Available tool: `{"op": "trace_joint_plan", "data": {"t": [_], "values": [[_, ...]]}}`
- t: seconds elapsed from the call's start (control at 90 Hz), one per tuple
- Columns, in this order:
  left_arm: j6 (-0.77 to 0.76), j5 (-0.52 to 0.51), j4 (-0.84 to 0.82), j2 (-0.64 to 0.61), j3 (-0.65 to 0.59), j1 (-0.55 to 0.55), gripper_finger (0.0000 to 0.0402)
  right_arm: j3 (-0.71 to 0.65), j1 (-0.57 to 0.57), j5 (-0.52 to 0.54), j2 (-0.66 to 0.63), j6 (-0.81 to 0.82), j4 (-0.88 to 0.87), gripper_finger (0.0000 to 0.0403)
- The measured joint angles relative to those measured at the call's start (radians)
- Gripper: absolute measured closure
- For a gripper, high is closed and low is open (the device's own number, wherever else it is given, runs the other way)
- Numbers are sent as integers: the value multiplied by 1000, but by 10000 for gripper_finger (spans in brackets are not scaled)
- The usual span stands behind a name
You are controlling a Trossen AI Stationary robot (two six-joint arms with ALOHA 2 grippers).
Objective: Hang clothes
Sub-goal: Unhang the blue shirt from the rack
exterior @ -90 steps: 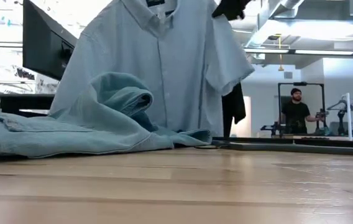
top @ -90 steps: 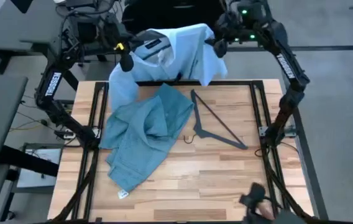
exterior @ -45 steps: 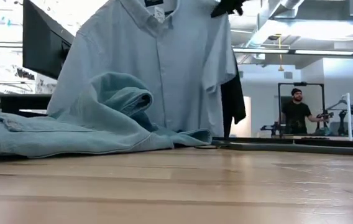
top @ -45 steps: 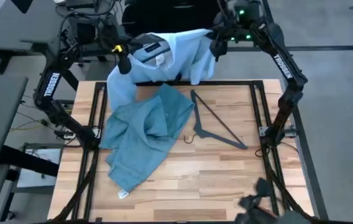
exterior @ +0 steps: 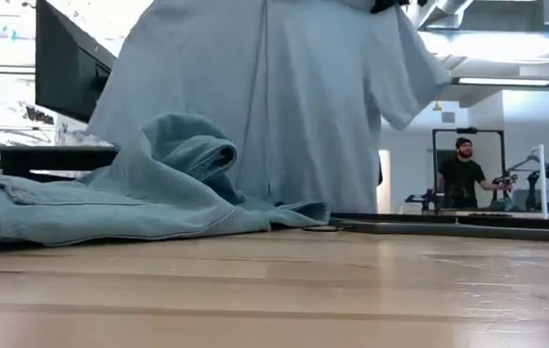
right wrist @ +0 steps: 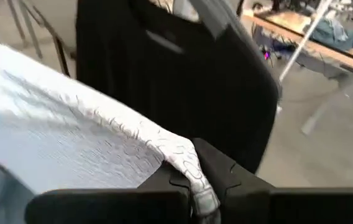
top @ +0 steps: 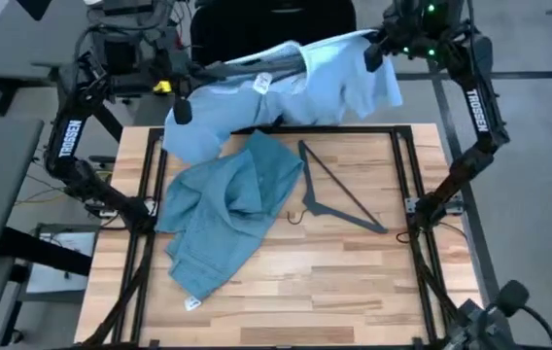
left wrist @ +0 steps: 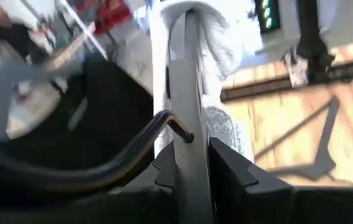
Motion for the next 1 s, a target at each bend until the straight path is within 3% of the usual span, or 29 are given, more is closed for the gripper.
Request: {"op": "trace_joint_plan", "data": {"t": [0.311,0.544,0.678,0.789,1.0], "values": [[-108,61,253,-33,-3,0,379,2,26,23,68,-14,-27,403],[-188,45,483,-21,-3,0,379,1,136,17,97,-45,-1,403],[-174,32,466,-34,-3,-1,379,2,136,74,95,-81,-86,403],[-171,30,360,-53,4,-1,379,0,108,61,96,-84,-145,403],[-168,18,363,-66,6,-1,379,-1,157,46,108,-78,-145,403]]}}
